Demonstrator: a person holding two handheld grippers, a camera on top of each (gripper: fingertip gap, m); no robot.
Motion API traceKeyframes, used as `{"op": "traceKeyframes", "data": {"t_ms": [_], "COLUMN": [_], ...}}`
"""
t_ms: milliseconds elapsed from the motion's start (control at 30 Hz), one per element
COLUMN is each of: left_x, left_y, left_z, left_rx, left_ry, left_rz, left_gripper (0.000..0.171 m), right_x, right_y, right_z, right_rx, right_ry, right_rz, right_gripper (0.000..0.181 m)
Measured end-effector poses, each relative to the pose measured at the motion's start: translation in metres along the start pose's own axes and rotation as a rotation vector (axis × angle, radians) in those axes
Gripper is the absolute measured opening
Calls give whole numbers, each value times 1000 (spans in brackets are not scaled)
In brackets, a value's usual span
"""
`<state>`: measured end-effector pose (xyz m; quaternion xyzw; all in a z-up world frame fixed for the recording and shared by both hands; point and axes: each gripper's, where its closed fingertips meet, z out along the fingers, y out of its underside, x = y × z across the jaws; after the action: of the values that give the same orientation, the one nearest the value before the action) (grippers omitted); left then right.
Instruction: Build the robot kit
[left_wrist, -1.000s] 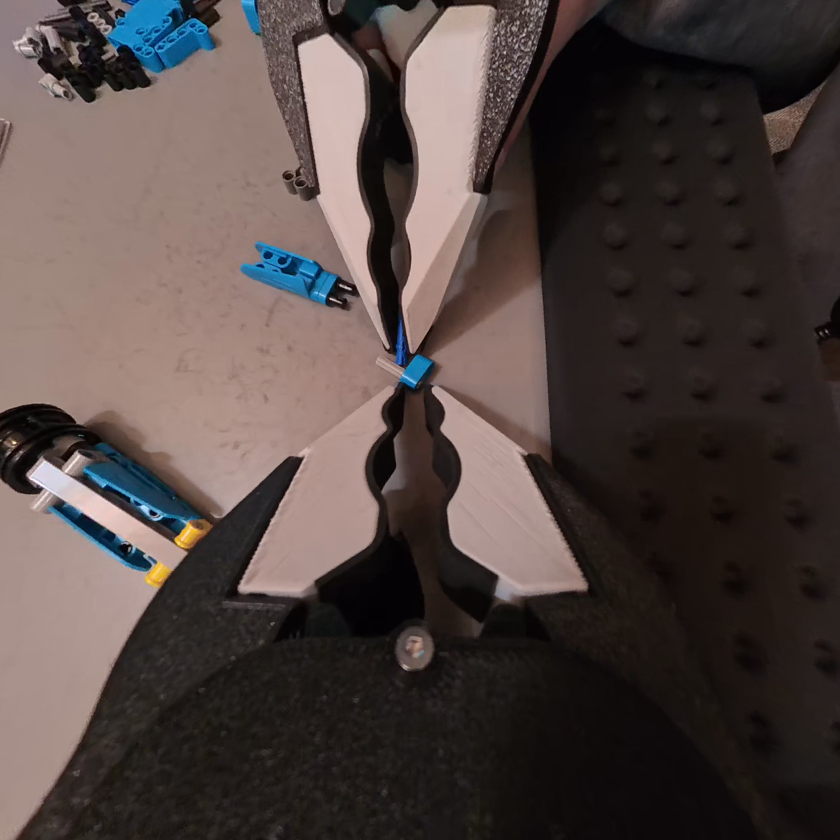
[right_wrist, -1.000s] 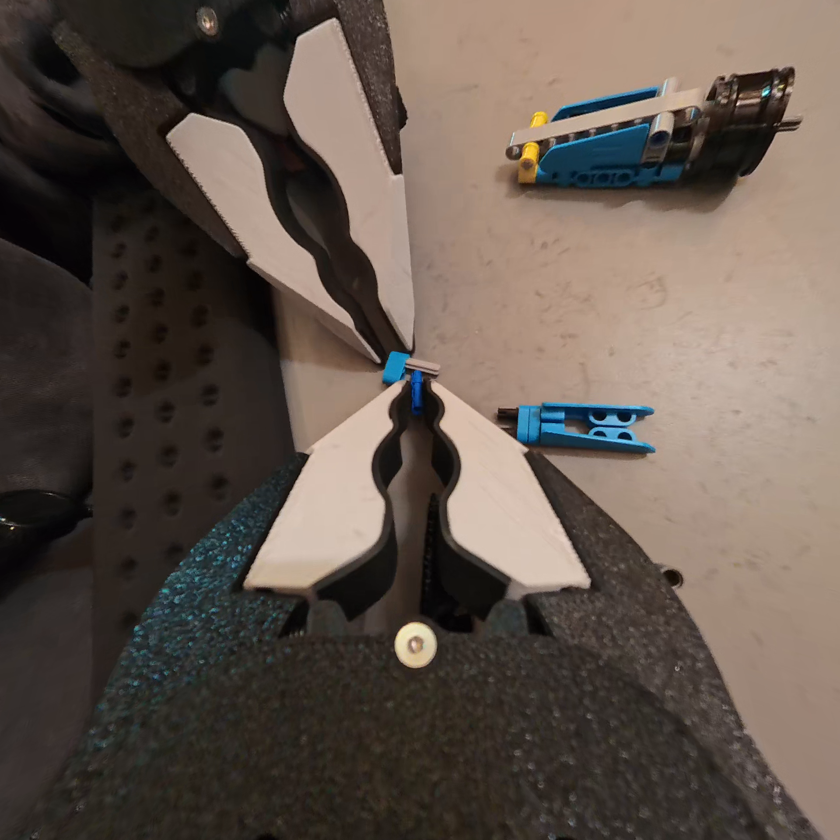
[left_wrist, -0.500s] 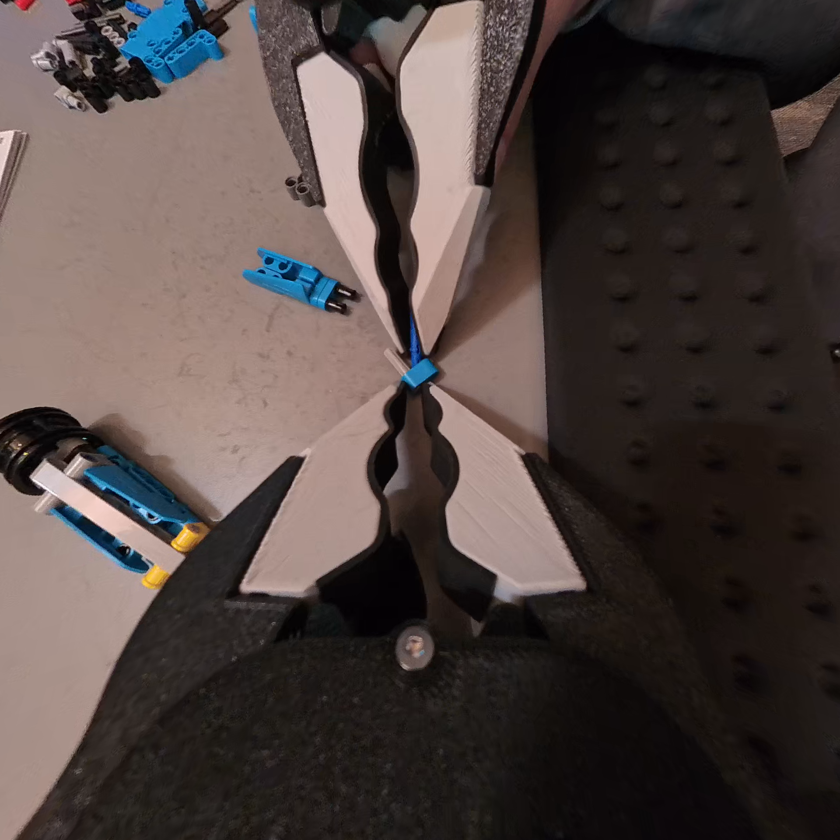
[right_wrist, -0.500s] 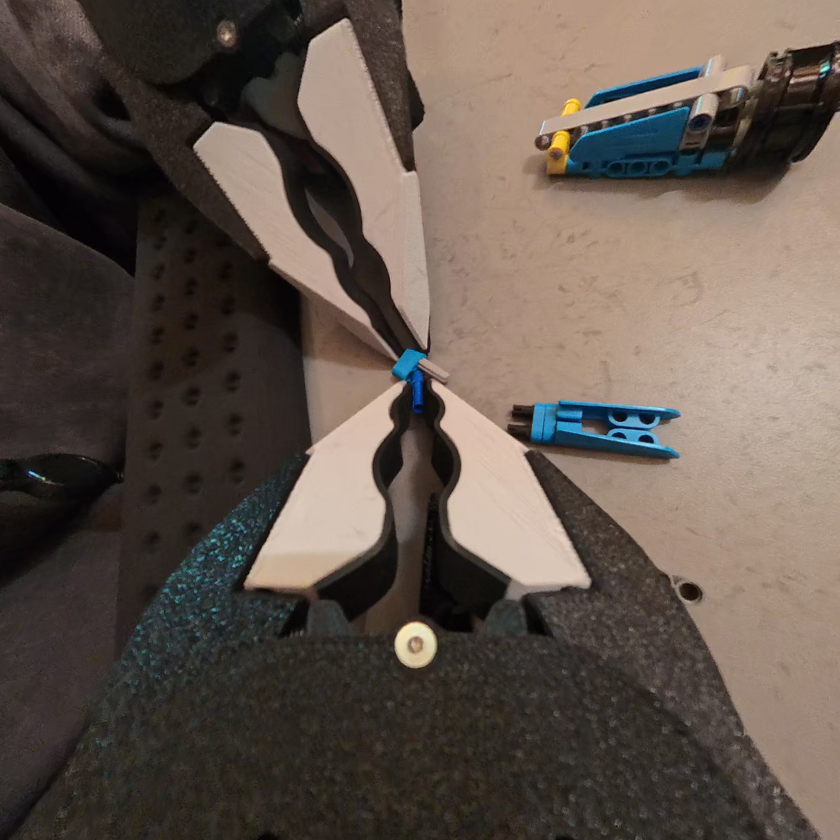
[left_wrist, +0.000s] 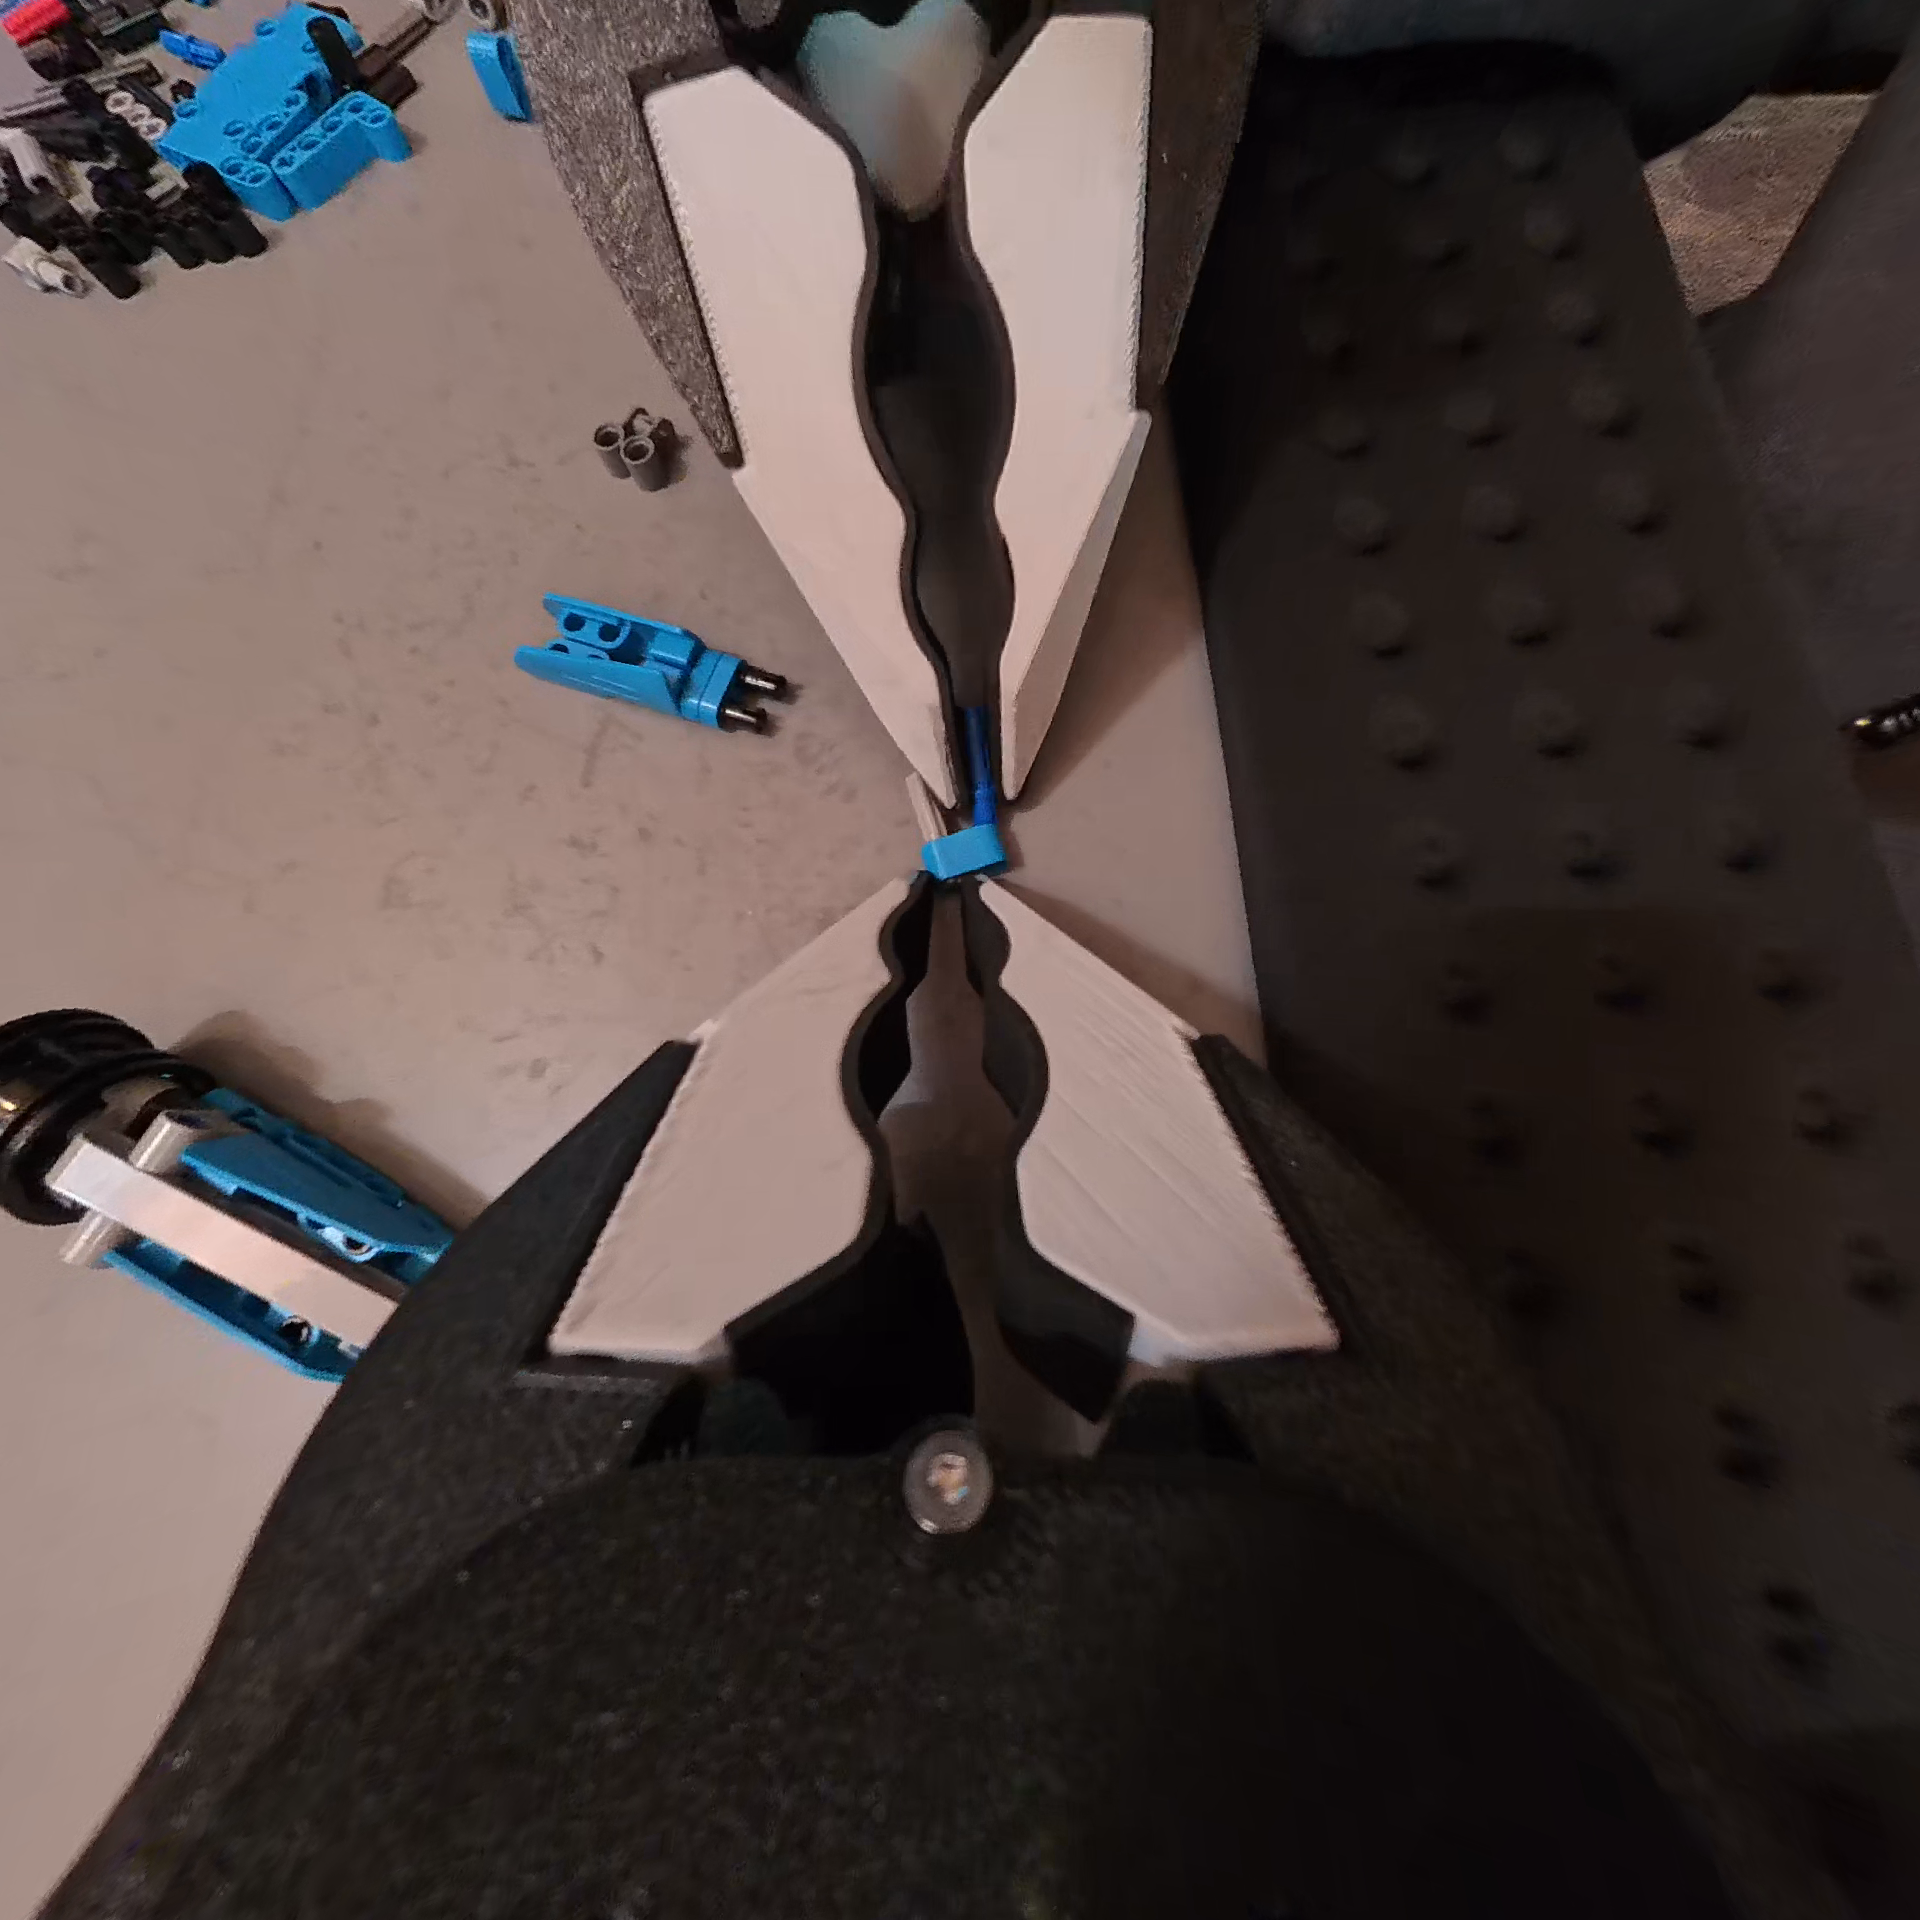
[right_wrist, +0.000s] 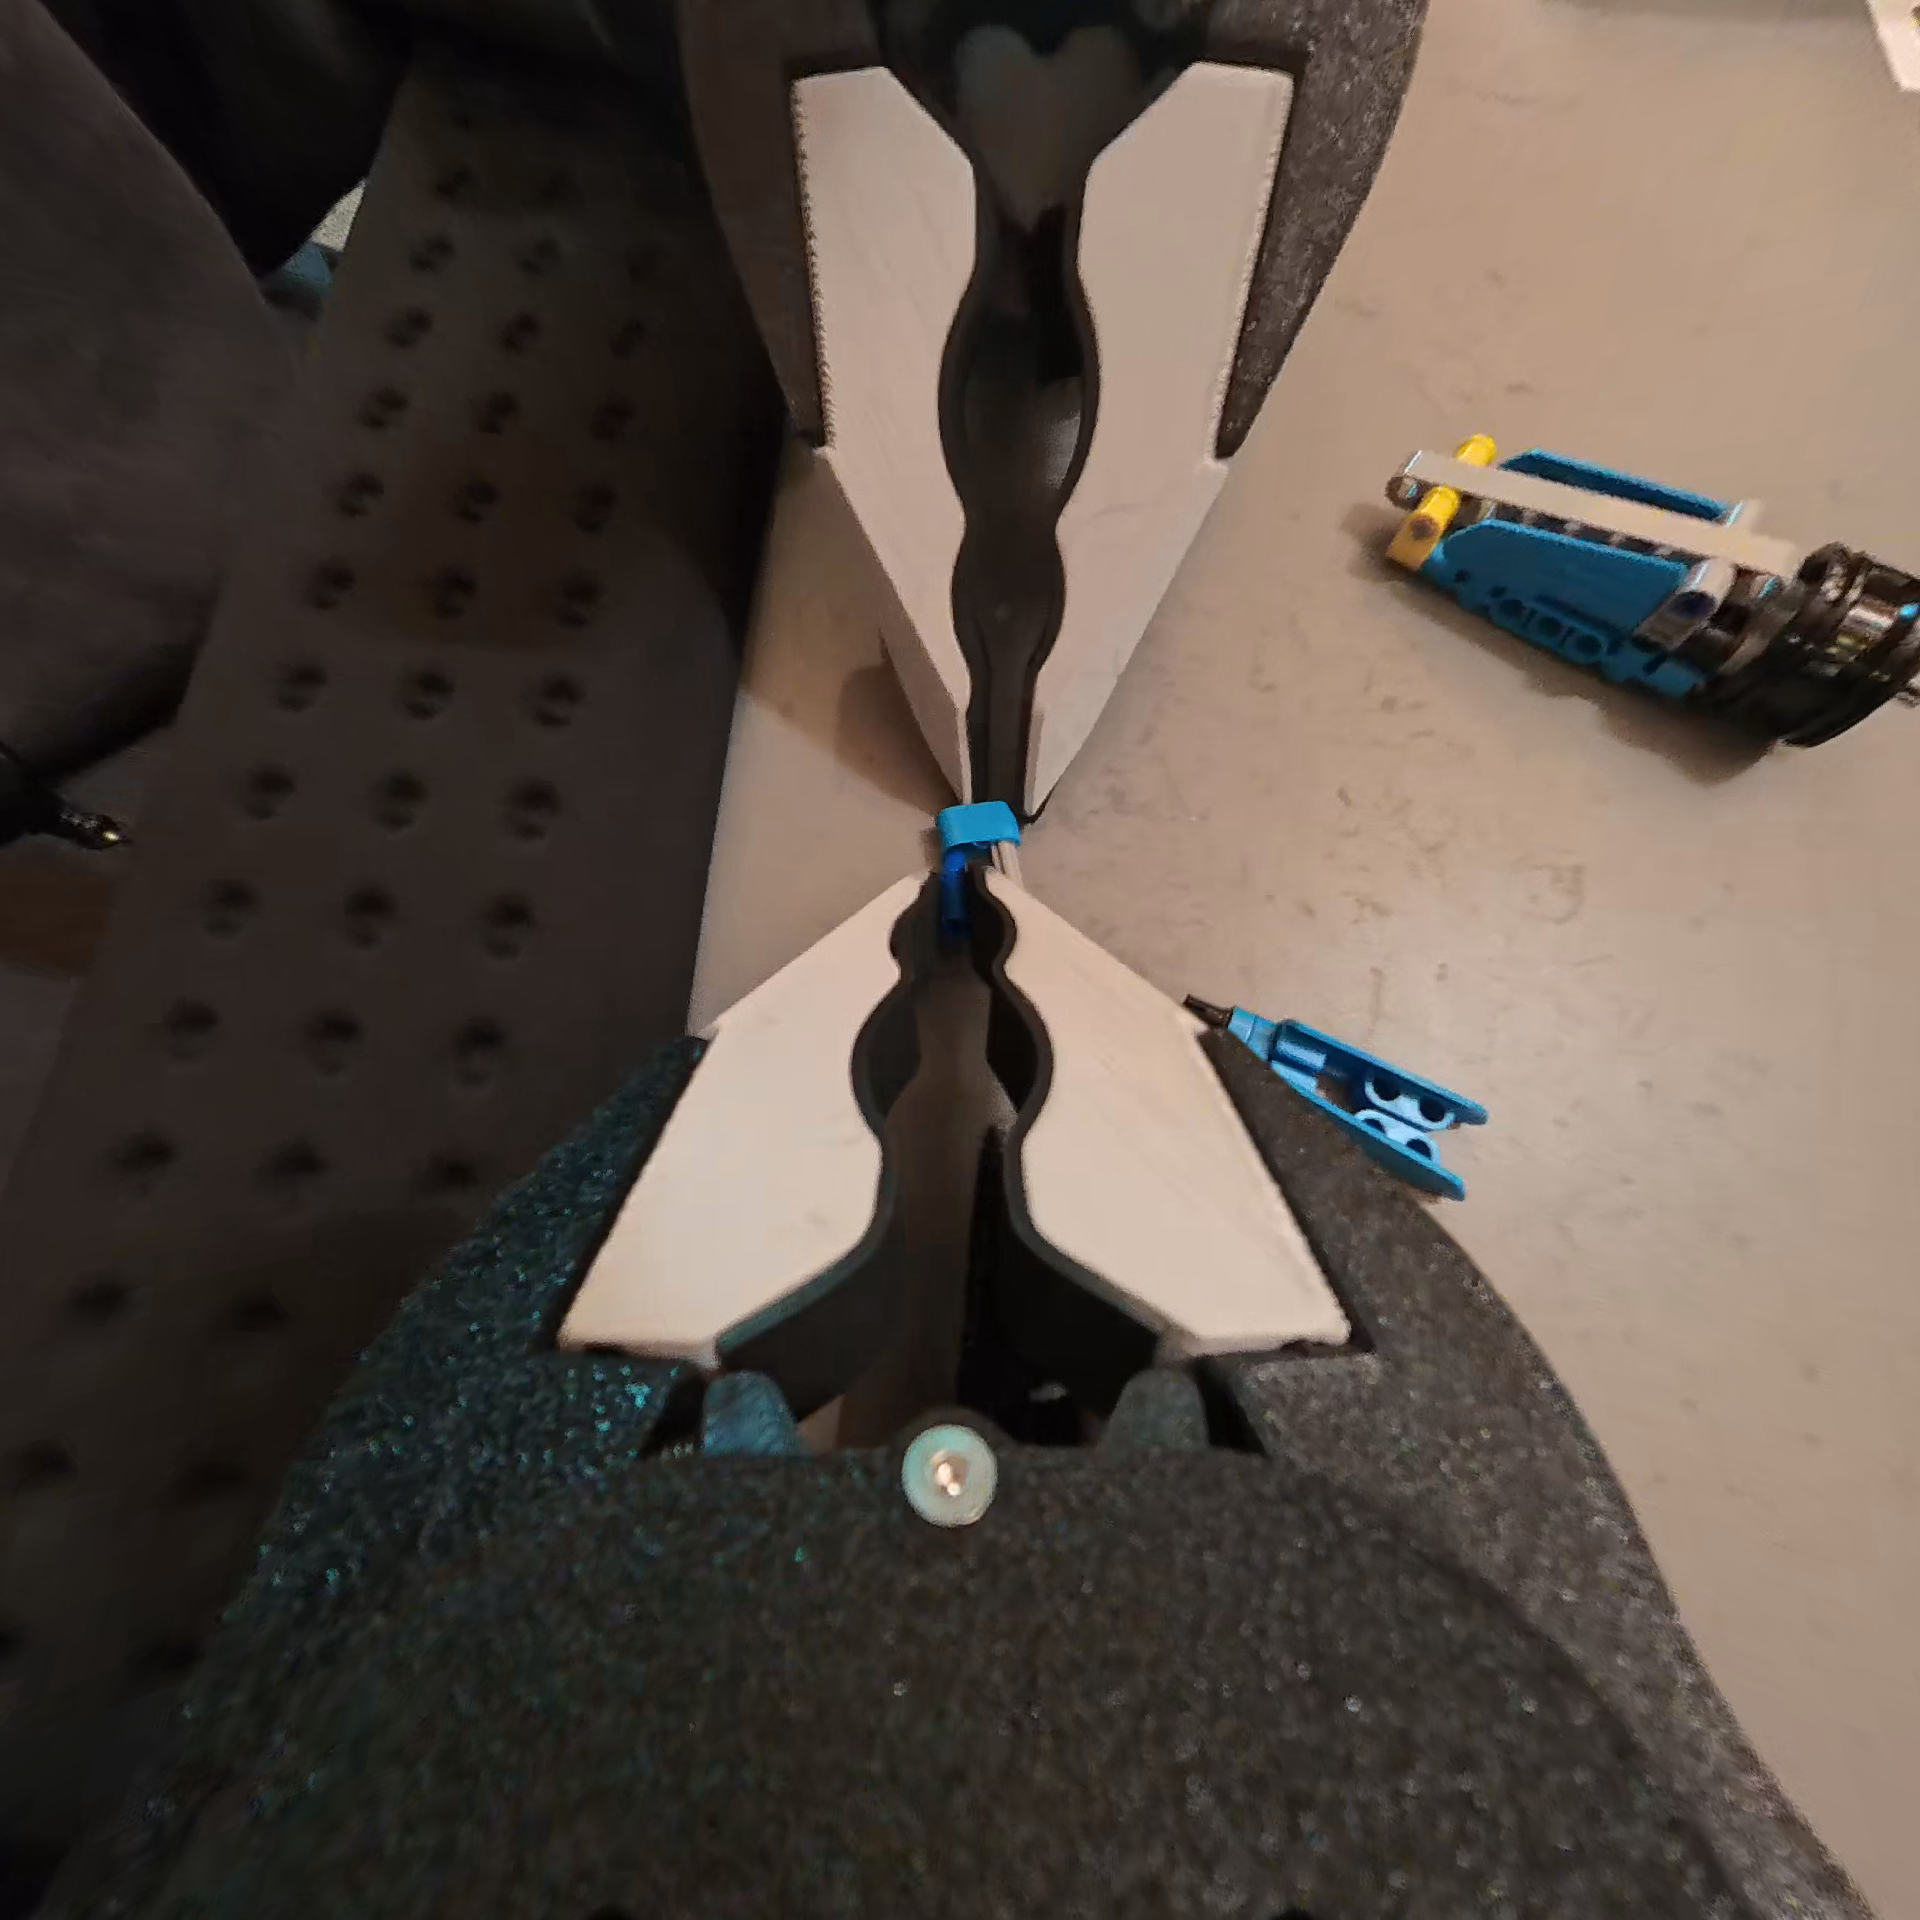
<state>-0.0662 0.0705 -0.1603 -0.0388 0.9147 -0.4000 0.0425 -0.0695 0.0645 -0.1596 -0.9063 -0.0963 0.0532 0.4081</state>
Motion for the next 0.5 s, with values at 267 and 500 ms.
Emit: {"op": "traceKeyframes", "data": {"t_ms": [267,500], "left_x": [1,0], "left_y": [0,0], "left_z": [0,1], "left_rx": [-3,-5], "left_ry": [-52,-72], "left_rz": [48,41], "left_gripper": [4,4], "right_x": [4,3], "right_y": [-10,-7], "right_z": [-5,-3], "right_rx": [62,53], "right_ry": [16,-17], "right_rz": [23,54], "right_gripper": [4,5]}}
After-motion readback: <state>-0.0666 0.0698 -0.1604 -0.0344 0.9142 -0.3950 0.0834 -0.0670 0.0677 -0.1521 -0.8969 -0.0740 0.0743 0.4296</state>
